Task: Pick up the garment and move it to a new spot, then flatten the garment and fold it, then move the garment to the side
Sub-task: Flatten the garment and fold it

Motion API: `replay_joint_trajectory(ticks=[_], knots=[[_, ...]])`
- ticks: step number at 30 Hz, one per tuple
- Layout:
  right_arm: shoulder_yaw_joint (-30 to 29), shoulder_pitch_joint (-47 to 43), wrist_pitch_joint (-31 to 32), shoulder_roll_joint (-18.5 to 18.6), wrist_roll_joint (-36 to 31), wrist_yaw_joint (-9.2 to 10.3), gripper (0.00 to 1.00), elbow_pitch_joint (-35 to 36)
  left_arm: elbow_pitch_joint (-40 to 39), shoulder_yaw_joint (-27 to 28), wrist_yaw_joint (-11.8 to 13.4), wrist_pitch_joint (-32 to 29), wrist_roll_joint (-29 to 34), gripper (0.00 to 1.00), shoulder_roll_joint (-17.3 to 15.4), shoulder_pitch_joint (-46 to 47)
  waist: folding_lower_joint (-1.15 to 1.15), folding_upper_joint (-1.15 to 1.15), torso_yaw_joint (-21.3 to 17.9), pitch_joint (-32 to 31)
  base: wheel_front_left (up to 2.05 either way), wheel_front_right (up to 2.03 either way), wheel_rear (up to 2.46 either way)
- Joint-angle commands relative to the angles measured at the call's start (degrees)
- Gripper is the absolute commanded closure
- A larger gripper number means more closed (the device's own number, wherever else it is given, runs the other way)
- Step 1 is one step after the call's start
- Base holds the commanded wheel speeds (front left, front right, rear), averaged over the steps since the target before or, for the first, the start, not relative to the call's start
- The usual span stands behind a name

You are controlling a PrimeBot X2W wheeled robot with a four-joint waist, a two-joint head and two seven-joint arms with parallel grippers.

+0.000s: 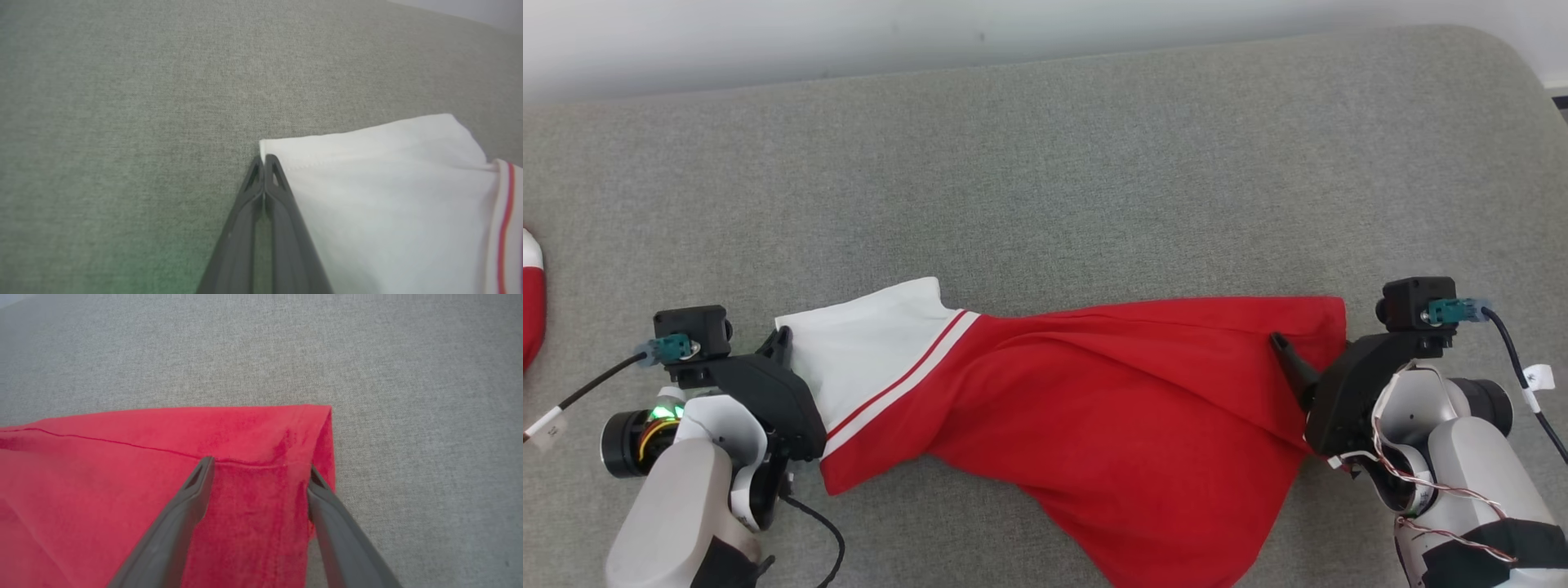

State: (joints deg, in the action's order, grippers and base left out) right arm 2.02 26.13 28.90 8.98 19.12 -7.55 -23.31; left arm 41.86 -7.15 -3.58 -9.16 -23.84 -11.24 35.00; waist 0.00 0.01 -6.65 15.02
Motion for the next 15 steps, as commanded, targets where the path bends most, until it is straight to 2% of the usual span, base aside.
replay_joint_trajectory(ticks=[1,2,3,5,6,7,8,15], knots=[[0.5,0.6,-1.3,0.2,0.3,0.13,0.14,-0.3,-0.1,0.0,0.0,0.3,-0.3,1.00,-0.4,0.1,0.00,-0.01,0.0,0.1,0.00,0.00,0.00],[0.7,0.7,-1.9,0.3,-0.1,0.13,0.49,-0.4,-0.3,0.0,-0.1,0.5,-0.4,1.00,-0.4,0.1,0.00,-0.01,0.0,0.0,0.00,0.00,0.00],[0.7,0.7,-1.9,0.3,-0.1,0.13,0.49,-0.4,-0.3,0.0,-0.1,0.5,-0.4,1.00,-0.4,0.1,0.00,-0.01,0.0,0.0,0.00,0.00,0.00],[0.9,1.0,-2.9,0.6,-0.7,0.13,0.60,-0.5,-0.6,-0.1,-0.3,1.0,-0.4,1.00,-0.5,0.1,0.00,-0.01,-0.1,-0.1,0.00,0.00,0.00],[1.1,1.1,-3.2,0.7,-0.8,0.13,0.69,-0.5,-0.9,-0.1,-0.4,1.2,-0.6,1.00,-0.5,0.1,0.00,-0.01,-0.1,-0.2,0.00,0.00,0.00],[1.2,1.2,-3.6,0.8,-1.1,0.13,0.90,-0.5,-1.1,-0.2,-0.3,1.6,-0.7,1.00,-0.5,0.2,0.00,-0.01,-0.1,-0.4,0.00,0.00,0.00],[1.3,1.3,-3.8,0.8,-1.1,0.13,1.00,-0.4,-1.2,-0.1,-0.4,1.8,-0.9,1.00,-0.5,0.1,0.00,-0.01,-0.2,-0.5,0.00,0.00,0.00],[2.1,0.6,-4.8,1.8,0.2,0.13,1.00,1.8,-4.0,2.4,-2.2,6.2,-5.4,1.00,0.7,0.7,0.00,-0.01,-0.7,-3.0,0.00,0.00,0.00]])
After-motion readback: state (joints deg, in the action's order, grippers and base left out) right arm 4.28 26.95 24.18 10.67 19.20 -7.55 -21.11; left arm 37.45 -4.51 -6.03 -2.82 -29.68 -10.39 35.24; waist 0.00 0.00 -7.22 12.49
